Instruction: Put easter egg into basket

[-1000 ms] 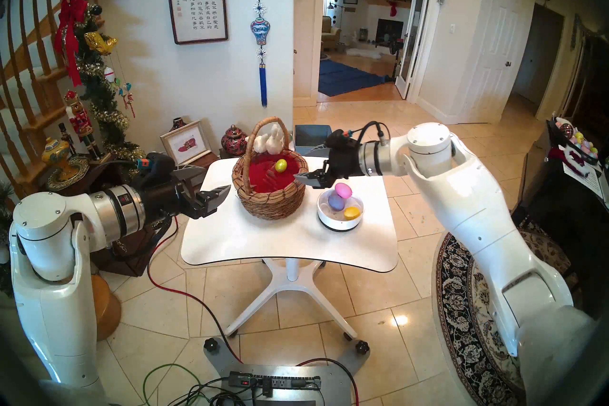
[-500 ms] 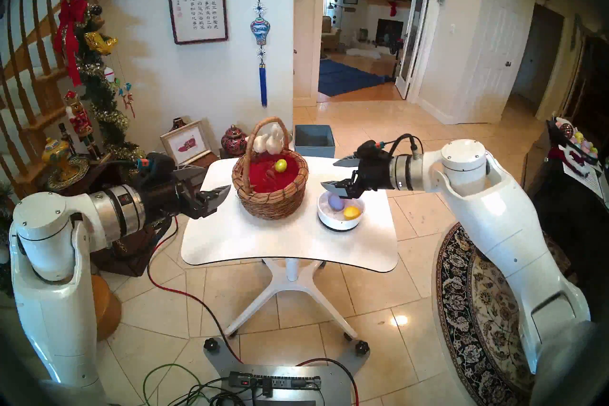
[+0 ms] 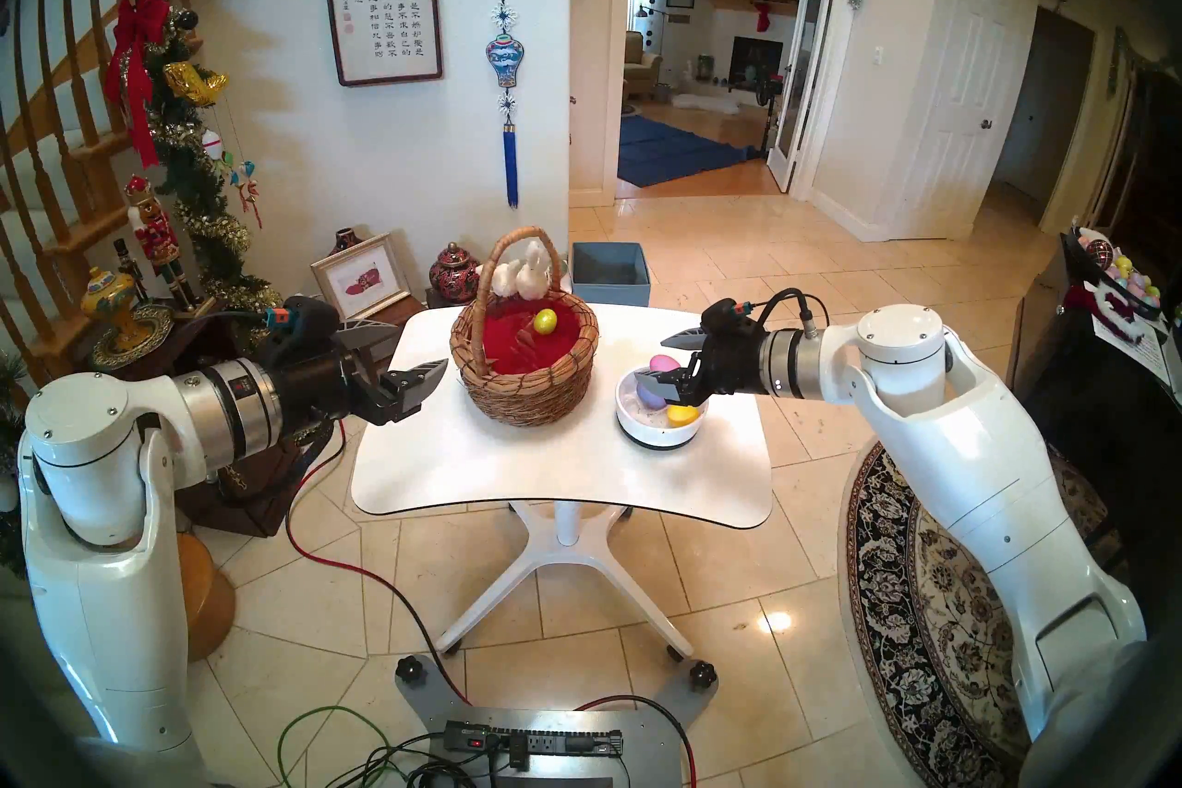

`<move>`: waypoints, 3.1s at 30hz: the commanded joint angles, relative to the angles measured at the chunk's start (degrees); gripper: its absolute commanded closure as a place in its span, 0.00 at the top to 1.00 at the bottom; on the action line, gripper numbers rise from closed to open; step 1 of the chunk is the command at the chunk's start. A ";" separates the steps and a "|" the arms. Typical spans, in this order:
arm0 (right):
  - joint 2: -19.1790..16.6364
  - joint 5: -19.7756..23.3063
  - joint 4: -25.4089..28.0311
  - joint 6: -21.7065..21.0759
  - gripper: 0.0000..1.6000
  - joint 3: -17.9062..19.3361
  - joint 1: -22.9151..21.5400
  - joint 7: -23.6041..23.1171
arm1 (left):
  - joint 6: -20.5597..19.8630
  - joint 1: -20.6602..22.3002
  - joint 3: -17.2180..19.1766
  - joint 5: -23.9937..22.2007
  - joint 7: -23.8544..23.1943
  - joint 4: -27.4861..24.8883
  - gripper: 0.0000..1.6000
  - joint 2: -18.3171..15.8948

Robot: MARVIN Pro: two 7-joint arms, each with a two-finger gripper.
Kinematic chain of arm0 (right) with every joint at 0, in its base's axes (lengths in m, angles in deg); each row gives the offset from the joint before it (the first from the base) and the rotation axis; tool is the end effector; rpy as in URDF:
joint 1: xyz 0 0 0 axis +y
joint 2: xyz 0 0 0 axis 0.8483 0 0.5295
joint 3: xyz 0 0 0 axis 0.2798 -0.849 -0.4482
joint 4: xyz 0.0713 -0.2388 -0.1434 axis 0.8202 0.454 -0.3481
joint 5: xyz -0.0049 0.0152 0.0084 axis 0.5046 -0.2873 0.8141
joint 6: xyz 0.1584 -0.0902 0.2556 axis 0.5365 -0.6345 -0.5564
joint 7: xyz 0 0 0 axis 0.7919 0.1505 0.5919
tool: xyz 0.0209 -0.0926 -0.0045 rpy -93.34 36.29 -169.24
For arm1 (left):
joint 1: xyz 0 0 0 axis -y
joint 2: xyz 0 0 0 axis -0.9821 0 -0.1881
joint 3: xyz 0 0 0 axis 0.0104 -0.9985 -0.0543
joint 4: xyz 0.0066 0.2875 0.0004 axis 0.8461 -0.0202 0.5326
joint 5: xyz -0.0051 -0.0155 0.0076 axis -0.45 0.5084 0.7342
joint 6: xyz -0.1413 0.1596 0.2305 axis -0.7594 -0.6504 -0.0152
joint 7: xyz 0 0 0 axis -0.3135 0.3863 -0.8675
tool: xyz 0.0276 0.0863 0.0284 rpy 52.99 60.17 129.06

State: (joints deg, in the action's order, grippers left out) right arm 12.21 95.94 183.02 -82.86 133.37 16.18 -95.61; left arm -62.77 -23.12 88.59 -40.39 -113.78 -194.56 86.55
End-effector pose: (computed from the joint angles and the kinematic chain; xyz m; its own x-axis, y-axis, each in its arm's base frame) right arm 0.4294 -0.0723 -0.2094 0.2402 0.4072 0.8812 0.8117 -0.5821 0.0477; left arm 0.2859 0.0409 -0.1317 0.2107 -0.2418 0.9472 -0.5581 -0.8252 -0.0865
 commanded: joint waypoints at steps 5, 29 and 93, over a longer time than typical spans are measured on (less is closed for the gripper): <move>0.65 -2.02 -2.04 -2.07 0.87 -1.64 -3.72 0.85 | 0.02 0.10 -0.12 0.00 -0.02 -0.29 1.00 -0.04; 0.13 -4.10 -5.88 -2.63 0.87 -2.34 -7.49 -1.21 | 0.02 0.10 -0.12 0.00 -0.02 -0.29 1.00 -0.04; 5.73 -10.14 -16.35 -3.10 0.65 -7.93 -15.40 -6.25 | 0.01 0.10 -0.12 0.01 -0.02 -0.30 1.00 -0.05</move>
State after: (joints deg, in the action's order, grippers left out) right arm 18.19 85.66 166.68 -85.48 124.85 1.47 -102.07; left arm -62.77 -23.12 88.59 -40.39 -113.78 -194.56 86.55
